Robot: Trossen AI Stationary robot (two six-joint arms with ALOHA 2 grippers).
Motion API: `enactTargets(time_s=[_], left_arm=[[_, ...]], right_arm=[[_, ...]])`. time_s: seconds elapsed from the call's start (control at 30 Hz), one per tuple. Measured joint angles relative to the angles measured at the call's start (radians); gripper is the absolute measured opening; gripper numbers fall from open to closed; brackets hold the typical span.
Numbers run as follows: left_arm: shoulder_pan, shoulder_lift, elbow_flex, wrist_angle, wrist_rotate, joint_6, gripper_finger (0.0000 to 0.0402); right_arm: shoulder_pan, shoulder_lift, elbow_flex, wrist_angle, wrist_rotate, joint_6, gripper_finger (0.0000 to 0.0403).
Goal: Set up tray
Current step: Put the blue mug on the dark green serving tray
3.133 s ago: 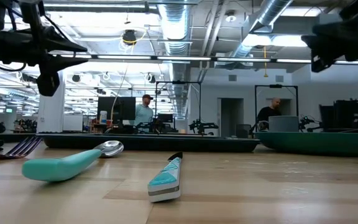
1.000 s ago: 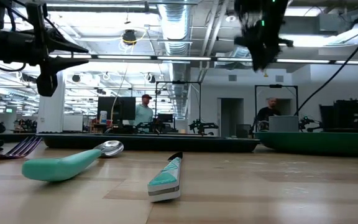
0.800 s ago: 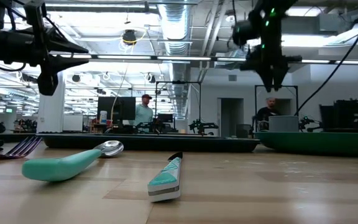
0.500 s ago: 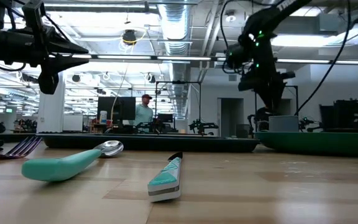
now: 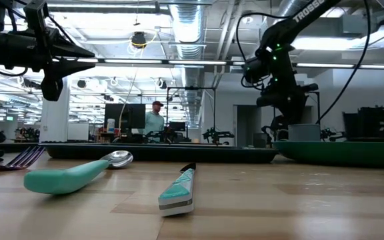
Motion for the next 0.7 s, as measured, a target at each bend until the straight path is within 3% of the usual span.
enactTargets(time_s=[0.33,0.43,0.6,0.7], left_arm=[[0.0,0.0,0.0,0.0,0.001,0.0,0.0084],[0.0,0.0,0.0,0.0,0.001,0.0,0.0084],[0.0,0.0,0.0,0.0,0.001,0.0,0.0084],[0.0,0.0,0.0,0.0,0.001,0.0,0.0084]], right_arm=[[0.0,0.002,-0.073,0.05,-0.016,0.023,0.0118],[0.002,0.002,-0.076,0.059,-0.014,0.019,0.0094],[0.002,0.002,-0.076,0.072,-0.014,-0.006,0.0015],[0.002,0.002,-0.076,0.079,-0.012,-0.007,0.0012]])
